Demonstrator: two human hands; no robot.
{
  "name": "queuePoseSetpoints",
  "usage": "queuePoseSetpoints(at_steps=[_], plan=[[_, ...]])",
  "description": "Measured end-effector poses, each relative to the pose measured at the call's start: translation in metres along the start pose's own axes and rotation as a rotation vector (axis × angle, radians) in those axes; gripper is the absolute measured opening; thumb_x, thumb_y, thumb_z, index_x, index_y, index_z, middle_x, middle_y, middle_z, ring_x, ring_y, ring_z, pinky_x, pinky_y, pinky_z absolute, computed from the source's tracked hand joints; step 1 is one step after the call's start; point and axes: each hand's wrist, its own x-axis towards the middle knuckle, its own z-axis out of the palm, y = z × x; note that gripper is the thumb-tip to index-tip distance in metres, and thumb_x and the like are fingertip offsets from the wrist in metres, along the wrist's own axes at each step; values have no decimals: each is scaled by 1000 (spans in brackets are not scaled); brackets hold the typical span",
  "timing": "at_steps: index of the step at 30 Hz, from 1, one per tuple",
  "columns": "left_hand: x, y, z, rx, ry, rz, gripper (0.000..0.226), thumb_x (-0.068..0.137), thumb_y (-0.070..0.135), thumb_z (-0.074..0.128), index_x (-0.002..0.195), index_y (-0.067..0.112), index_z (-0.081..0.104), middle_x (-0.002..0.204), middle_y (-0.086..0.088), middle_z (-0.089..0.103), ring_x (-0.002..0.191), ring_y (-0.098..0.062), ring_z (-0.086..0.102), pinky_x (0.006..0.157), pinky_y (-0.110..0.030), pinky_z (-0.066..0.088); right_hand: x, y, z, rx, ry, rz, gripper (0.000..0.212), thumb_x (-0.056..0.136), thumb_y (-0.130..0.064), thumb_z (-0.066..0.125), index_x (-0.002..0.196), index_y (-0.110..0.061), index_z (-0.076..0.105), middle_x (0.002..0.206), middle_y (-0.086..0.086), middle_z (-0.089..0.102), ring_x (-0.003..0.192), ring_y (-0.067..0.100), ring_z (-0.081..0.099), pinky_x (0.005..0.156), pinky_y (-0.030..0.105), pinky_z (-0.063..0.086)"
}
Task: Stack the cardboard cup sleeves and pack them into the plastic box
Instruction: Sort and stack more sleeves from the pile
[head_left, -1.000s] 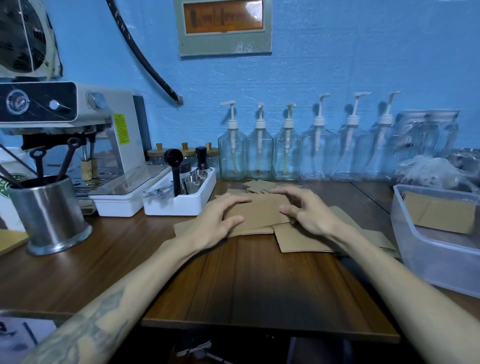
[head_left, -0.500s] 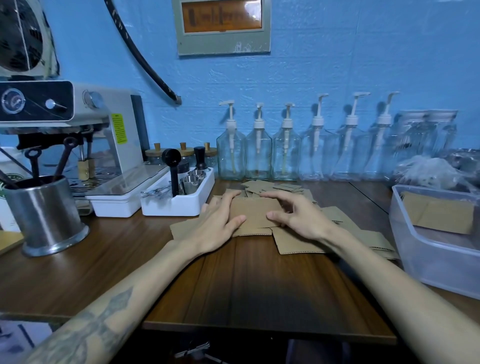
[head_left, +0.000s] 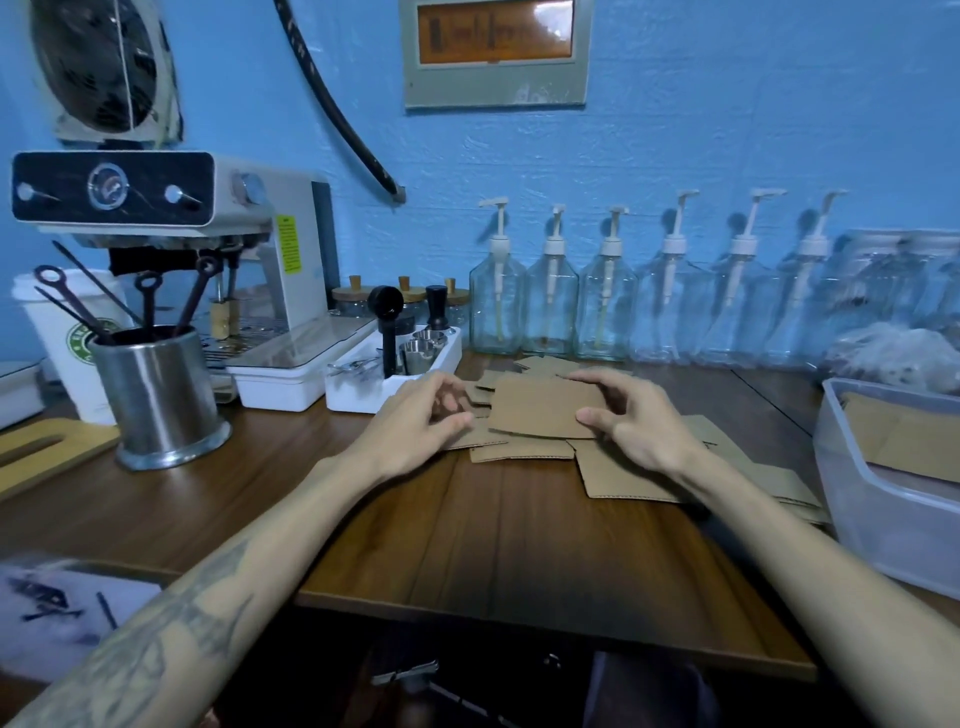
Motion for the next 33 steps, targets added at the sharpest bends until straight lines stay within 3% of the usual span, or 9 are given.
queuePoseSetpoints(at_steps=[5, 10, 13, 17, 21, 24, 27, 29, 33], plan=[[-21, -26, -22, 214, -64, -104, 49, 87, 60, 60, 123, 27, 57, 117, 10, 52, 113, -10, 51, 100, -38, 44, -1, 3, -2, -24, 3, 39, 42, 87, -23, 73, 123, -42, 62, 97, 6, 70, 92, 26, 61, 85, 34, 48], [-28, -27, -26, 292, -189, -241, 69, 82, 73, 53, 134, 27, 55, 118, 7, 45, 119, -15, 40, 104, -40, 35, -2, 4, -4, -11, -13, 57, 42, 88, -21, 72, 124, -41, 62, 92, 12, 70, 87, 33, 63, 88, 43, 53], [-28, -22, -26, 226, -171, -261, 60, 82, 66, 61, 127, 27, 59, 118, 6, 46, 120, -16, 40, 107, -43, 34, -3, 4, -5, -14, -14, 58, 42, 88, -21, 72, 124, -41, 62, 94, 9, 71, 86, 30, 63, 85, 42, 53], [-29, -19, -30, 93, -149, -286, 45, 80, 51, 74, 114, 24, 63, 119, 1, 50, 119, -17, 44, 108, -45, 35, -4, 3, -7, -4, -10, 50, 43, 88, -20, 73, 118, -49, 59, 87, -7, 70, 79, 17, 62, 75, 30, 49], [-28, -18, -32, 73, -145, -294, 55, 79, 48, 77, 125, 24, 59, 115, 3, 53, 117, -17, 47, 107, -45, 37, -4, 0, -7, -18, -30, 58, 42, 89, -22, 72, 124, -41, 61, 95, 20, 67, 87, 35, 61, 85, 46, 53], [-28, -19, -33, 49, -147, -285, 68, 73, 49, 82, 131, 24, 56, 115, 1, 52, 117, -18, 47, 107, -42, 38, -5, -2, -7, -1, -23, 57, 42, 88, -19, 72, 123, -40, 62, 93, 9, 69, 89, 33, 62, 86, 44, 52], [-27, -18, -32, -9, -53, -219, 70, 67, 36, 89, 128, 25, 57, 115, 1, 46, 112, -13, 47, 93, -26, 39, -5, -2, -7, -1, -30, 69, 41, 89, -20, 72, 126, -36, 62, 99, 14, 70, 93, 35, 61, 88, 49, 51], [-25, -16, -32, -52, -22, -185, 69, 65, 30, 91, 126, 29, 57, 115, 2, 43, 110, -9, 46, 91, -24, 37, -5, -3, -7, 1, -30, 72, 41, 89, -20, 72, 126, -36, 62, 101, 18, 68, 94, 36, 60, 88, 50, 51], [-23, -19, -32, -123, 12, -143, 58, 75, 17, 85, 119, 39, 55, 113, 4, 46, 100, -11, 51, 86, -22, 43, -6, -5, -8, 24, 0, 64, 41, 88, -18, 73, 121, -41, 63, 81, 12, 61, 75, 27, 53, 80, 41, 50]])
